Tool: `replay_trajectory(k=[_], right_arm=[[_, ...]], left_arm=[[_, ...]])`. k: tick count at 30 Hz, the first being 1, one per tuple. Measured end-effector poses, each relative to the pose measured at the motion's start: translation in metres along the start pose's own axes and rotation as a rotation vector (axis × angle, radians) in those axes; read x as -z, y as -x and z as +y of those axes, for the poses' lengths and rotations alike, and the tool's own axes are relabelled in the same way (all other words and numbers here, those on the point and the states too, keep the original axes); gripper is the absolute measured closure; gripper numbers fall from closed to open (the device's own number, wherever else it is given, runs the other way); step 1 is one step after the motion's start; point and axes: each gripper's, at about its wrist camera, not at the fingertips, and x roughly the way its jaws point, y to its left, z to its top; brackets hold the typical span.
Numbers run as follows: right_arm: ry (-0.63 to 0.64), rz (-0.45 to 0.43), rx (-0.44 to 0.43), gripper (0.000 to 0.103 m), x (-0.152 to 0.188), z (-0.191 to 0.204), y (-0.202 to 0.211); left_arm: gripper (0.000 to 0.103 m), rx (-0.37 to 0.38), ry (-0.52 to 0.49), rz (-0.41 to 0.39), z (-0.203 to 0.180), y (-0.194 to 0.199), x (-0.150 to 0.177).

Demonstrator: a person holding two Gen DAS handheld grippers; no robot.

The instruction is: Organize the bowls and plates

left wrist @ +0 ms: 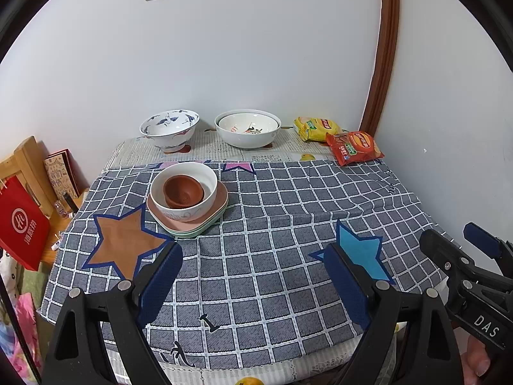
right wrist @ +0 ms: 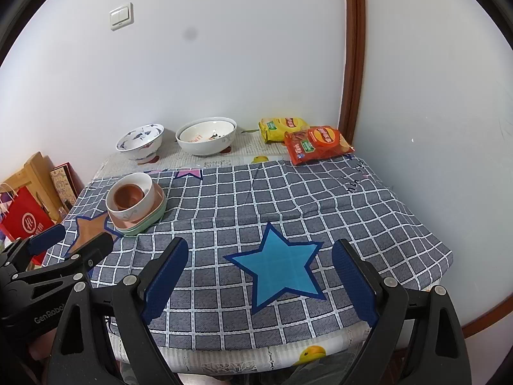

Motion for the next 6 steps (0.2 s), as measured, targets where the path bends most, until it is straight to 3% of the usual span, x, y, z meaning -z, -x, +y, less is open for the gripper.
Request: replay_trajectory(k=[6], right_arm=[[0.0,0.0,-0.002,0.013,-0.0016,0.0022,-0.0004]], left_arm=[[0.014,-0.001,-0.001,0.001,0.0026,-0.0027,-0.0022]])
